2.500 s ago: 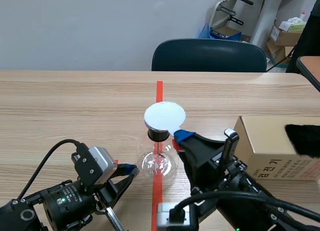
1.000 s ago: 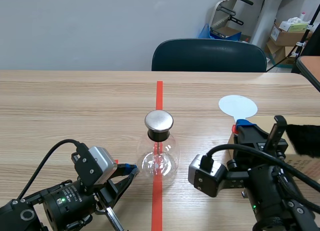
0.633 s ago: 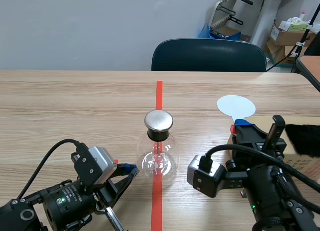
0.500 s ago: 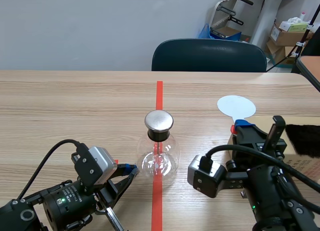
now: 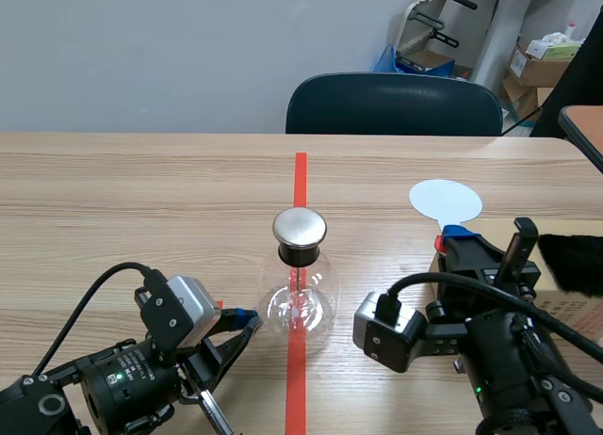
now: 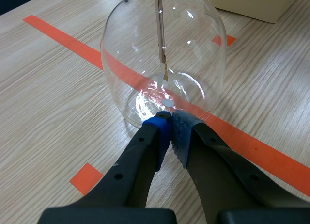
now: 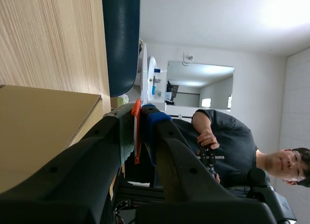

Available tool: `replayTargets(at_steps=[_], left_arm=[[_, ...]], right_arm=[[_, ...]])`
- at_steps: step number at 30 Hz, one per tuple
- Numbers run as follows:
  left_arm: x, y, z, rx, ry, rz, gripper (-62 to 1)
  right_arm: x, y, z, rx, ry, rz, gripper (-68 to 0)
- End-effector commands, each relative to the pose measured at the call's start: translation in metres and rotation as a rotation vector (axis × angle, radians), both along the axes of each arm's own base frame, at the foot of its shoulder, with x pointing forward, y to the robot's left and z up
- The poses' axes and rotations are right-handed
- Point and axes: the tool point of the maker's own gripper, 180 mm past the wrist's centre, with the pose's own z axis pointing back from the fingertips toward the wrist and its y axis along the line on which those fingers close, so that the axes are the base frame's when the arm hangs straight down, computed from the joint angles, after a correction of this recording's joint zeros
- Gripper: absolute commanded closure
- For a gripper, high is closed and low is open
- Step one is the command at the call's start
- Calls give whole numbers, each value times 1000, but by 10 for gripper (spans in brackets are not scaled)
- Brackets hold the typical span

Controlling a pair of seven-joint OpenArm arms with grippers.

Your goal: Do the electroscope experiment

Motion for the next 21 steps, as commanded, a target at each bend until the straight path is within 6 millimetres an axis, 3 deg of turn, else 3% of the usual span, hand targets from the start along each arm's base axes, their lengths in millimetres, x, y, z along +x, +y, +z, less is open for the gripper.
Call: replayTargets(at_steps=[1,17,19,21], left_arm=[[2,-6,9,-35,-18,0,-26],[2,-4,15,-44,-40,-10,-28],[2,0,19,-48,-51,-20,-55],[3,6,25,-69,-46,-9,-124]], right_arm=[[3,-2,11,-1,-36,-4,-9],[4,-2,12,-1,-39,-4,-9],[4,-2,15,3,-57,-3,-9],[0,-2,21,13,-94,-1,-9]])
